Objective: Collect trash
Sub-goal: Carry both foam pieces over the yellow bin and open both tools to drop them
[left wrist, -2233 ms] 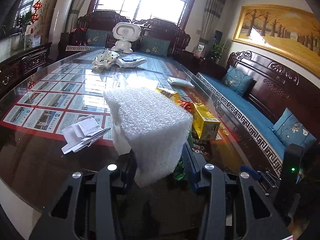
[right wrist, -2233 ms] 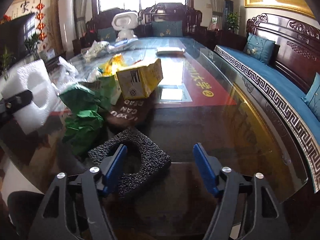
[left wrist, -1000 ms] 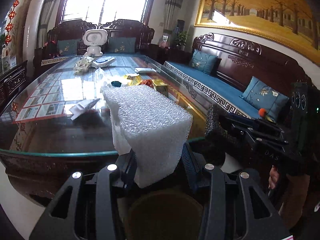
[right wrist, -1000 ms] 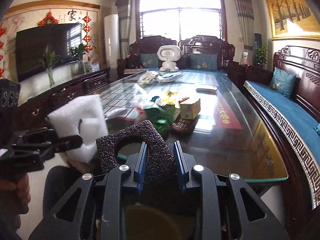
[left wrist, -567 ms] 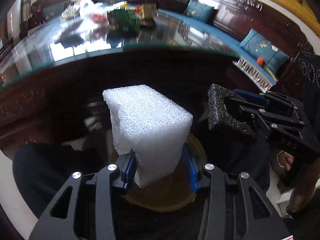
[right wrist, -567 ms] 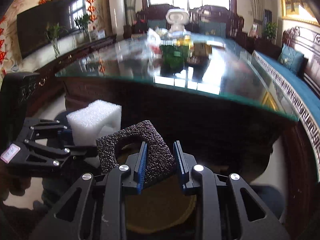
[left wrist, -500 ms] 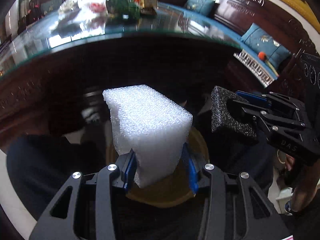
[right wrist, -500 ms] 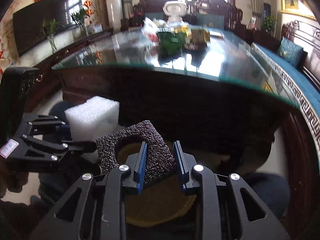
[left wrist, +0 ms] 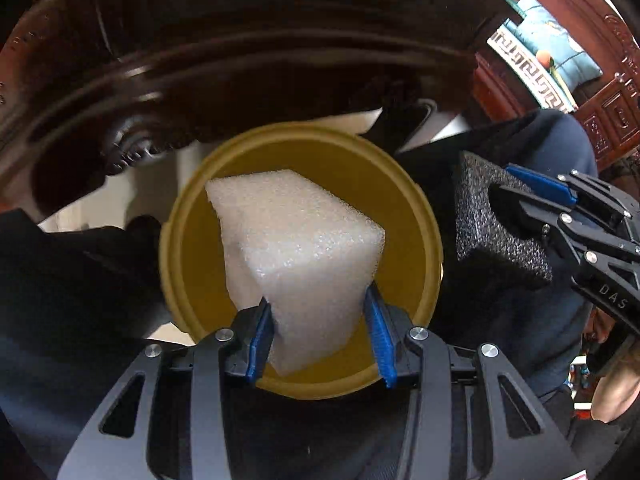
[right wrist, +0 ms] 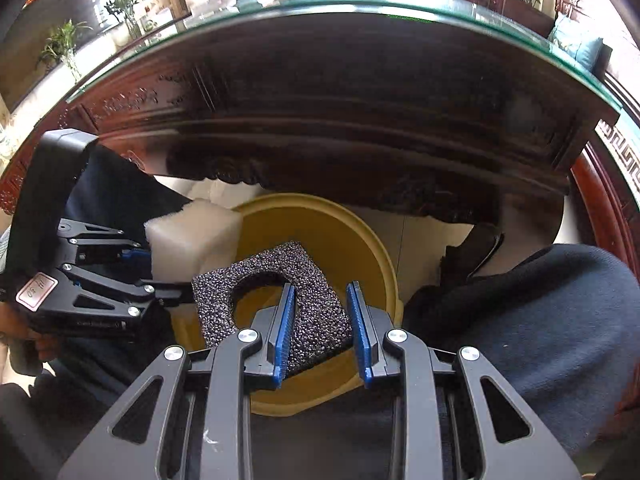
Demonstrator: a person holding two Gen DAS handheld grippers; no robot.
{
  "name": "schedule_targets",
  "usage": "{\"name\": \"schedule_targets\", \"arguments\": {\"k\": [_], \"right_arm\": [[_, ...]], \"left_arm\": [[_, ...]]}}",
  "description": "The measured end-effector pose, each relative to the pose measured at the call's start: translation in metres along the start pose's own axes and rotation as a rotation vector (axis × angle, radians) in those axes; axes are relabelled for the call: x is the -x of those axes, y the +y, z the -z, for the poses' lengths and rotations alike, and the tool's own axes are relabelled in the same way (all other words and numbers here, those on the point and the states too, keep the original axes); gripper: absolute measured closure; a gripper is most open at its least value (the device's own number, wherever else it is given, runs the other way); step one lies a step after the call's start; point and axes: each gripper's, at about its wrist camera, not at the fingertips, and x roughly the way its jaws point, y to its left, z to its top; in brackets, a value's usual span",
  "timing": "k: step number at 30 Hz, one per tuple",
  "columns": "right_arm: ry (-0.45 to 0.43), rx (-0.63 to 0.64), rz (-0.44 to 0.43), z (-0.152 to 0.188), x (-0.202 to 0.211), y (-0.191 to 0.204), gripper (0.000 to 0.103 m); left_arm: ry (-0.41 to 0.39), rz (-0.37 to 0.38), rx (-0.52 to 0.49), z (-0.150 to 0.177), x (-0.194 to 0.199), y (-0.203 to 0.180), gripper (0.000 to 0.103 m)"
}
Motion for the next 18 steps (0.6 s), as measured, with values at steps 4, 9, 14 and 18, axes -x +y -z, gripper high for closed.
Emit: {"name": "schedule_targets", "arguments": {"k": [4, 9, 14, 18], "right_arm": [[0.021, 0.0, 0.0, 0.001, -0.006, -0.003, 0.077], [0.036, -0.002, 0.003, 0.0, -0.015, -0.008, 0.077], [0.041, 0.015, 0.0, -0.002, -0.019, -0.003, 0.076], [0.033, 0.034, -0.007, -0.006, -0.019, 0.003, 0.075]], "left_arm": [[0.03, 0.008, -0.005, -0.004, -0.008, -0.003, 0.025], [0.042, -0.009, -0.021, -0.01, -0.009, -0.005, 0.015], [0.046, -0.011, -0.027, -0.008, -0.005, -0.003, 0.015], [0.046, -0.028, -0.037, -0.009, -0.002, -0.003, 0.015]]}}
